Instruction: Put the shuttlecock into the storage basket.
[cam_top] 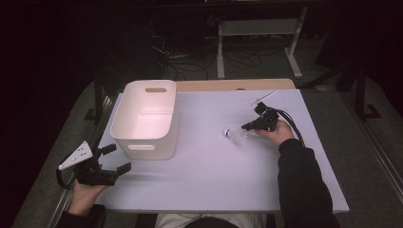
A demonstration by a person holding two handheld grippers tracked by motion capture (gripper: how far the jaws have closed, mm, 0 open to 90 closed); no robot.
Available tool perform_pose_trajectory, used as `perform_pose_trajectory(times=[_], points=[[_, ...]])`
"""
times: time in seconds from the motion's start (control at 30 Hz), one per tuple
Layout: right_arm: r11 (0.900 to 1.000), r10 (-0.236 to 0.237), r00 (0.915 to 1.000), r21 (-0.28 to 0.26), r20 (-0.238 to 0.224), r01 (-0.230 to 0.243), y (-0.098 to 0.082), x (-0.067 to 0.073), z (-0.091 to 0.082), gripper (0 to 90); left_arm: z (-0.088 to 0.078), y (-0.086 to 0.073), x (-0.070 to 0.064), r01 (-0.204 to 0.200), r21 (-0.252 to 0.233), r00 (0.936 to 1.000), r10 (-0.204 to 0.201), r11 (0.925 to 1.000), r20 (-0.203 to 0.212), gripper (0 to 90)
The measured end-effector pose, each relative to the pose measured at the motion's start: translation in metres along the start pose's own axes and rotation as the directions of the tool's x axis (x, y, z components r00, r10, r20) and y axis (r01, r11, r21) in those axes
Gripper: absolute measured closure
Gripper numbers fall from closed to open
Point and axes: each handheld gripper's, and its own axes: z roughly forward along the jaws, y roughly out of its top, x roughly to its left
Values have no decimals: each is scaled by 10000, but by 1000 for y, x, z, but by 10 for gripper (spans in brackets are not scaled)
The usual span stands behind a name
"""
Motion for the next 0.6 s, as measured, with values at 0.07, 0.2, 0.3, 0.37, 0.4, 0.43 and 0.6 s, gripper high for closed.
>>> perform_pose_trajectory(times=[0.07, 0.2, 0.3, 0.37, 0.4, 0.43, 0.6], points=[[10000, -26, 9999, 36, -103, 26, 0, 2, 0, 889, 0, 0, 0, 1, 0, 10000, -1, 10000, -1, 0], [10000, -62, 9995, 32, -300, 63, -1, 5, 0, 889, 0, 0, 0, -3, 4, 10000, 3, 10000, -6, 0], [9998, -99, 9991, 177, -423, 107, -1, 8, 1, 889, 0, 0, 0, 9, -3, 10000, -9, 10000, -8, 0], [9997, -159, 9985, 197, -518, 169, -2, 10, 2, 888, 0, 0, 0, -2, 3, 10000, 2, 10000, -5, 0], [9996, -186, 9984, 225, -541, 198, -2, 10, 2, 889, 0, 0, 0, -4, 5, 10000, 4, 10000, -6, 0], [9995, -230, 9980, 212, -585, 243, -1, 11, 3, 889, 0, 0, 0, 4, 1, 10000, -4, 10000, -9, 0], [9982, -427, 9959, 383, -802, 459, 1, 19, 6, 888, 0, 0, 0, 3, 7, 10000, -3, 10000, 0, 0]])
